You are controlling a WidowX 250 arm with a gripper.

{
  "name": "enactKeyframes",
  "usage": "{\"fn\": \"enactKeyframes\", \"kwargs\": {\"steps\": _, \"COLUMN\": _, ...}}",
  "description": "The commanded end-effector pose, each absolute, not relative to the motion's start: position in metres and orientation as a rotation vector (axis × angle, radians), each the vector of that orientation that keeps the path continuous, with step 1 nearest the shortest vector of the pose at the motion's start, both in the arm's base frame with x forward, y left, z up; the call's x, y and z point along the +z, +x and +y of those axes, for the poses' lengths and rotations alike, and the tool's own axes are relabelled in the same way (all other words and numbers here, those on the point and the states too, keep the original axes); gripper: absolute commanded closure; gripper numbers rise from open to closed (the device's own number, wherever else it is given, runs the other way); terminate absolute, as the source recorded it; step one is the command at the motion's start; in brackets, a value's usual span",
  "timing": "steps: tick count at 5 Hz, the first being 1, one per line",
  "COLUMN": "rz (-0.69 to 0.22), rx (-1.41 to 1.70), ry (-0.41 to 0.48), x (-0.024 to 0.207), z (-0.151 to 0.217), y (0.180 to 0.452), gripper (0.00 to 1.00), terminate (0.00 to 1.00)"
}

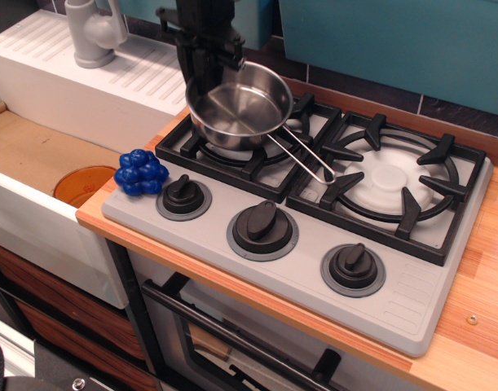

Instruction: Put pan on stove and put blueberry in pan

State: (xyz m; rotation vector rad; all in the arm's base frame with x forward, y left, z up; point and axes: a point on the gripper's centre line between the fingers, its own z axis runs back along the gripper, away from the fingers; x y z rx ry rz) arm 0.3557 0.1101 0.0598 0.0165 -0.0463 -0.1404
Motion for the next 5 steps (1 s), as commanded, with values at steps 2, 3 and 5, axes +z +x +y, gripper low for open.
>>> {"fn": "enactKeyframes", "kwargs": {"steps": 2, "rz": -0.109, "rx": -0.125, "ry": 0.079, "x": 0.124, "z": 0.095, "y": 0.354, "gripper": 0.00, "terminate": 0.00}}
{"fn": "enactKeyframes", "kwargs": {"steps": 3, "rz": -0.094, "rx": -0.140, "ry": 0.090, "x": 0.146, "z": 0.090, "y": 0.353, "gripper": 0.00, "terminate": 0.00}}
{"fn": "enactKeyframes", "kwargs": {"steps": 5, "rz": -0.094, "rx": -0.140, "ry": 0.090, "x": 0.146, "z": 0.090, "y": 0.353, "gripper": 0.00, "terminate": 0.00}}
